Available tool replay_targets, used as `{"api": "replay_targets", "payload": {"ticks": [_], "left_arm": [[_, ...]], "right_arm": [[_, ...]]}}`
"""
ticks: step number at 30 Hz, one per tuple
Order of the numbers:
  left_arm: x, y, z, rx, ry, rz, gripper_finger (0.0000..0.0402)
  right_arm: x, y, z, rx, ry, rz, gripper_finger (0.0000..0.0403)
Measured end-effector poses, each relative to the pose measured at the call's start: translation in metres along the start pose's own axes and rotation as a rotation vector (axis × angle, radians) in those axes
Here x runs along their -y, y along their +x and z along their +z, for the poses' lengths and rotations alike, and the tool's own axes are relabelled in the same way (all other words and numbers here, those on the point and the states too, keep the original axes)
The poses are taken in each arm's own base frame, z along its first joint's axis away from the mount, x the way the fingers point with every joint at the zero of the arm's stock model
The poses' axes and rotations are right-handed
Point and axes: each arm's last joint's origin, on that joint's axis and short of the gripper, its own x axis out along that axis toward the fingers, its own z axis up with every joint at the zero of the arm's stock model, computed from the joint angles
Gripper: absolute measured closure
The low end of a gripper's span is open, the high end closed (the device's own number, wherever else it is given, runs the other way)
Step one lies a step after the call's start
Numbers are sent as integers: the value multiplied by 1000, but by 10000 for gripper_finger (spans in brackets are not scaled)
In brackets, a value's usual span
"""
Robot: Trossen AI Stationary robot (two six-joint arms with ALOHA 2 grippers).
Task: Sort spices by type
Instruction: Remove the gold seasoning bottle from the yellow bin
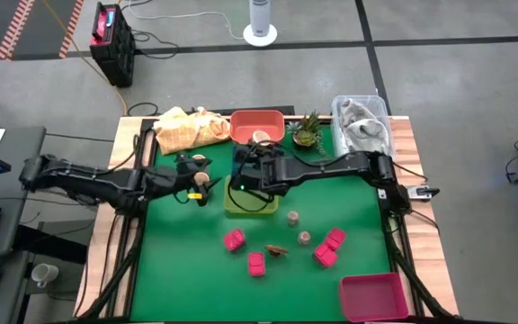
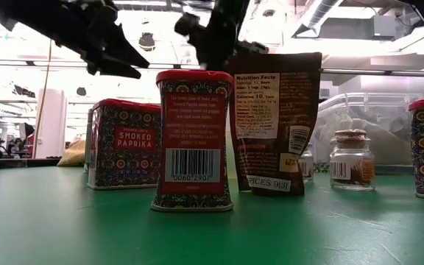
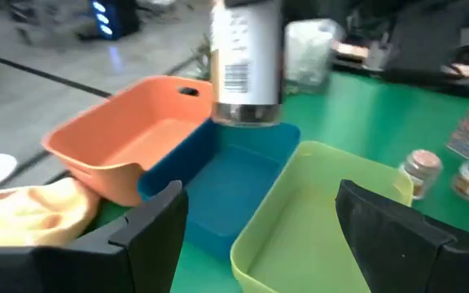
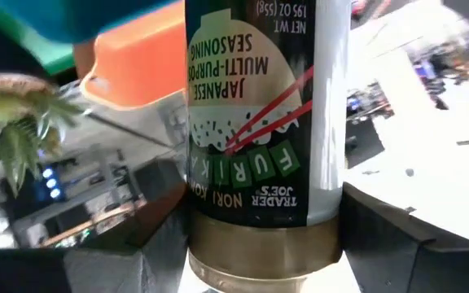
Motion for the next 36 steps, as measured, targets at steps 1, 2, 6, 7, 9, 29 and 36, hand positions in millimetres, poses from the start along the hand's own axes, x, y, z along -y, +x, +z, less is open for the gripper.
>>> {"api": "replay_targets", "payload": {"ticks": [1, 2, 6, 7, 9, 29, 36], "left_arm": [[-4, 4, 1, -4, -3, -11, 105], [-8, 7, 2, -2, -10, -22, 105], [-18, 17, 8, 39, -58, -89, 105], [-18, 19, 10, 56, -67, -124, 103], [-16, 22, 10, 53, -73, -190, 99], [5, 53, 6, -6, -94, -303, 11], [6, 54, 6, 0, -90, -312, 11]], "right_arm": [[1, -6, 2, 7, 1, -14, 116], [2, -14, 5, 16, -1, -29, 116], [3, -38, 15, 45, -10, -78, 116], [2, -42, 17, 50, -8, -86, 116], [2, -48, 19, 57, -13, -96, 116], [2, -67, 27, 82, -21, -138, 116], [2, -68, 28, 85, -17, -143, 116]]}}
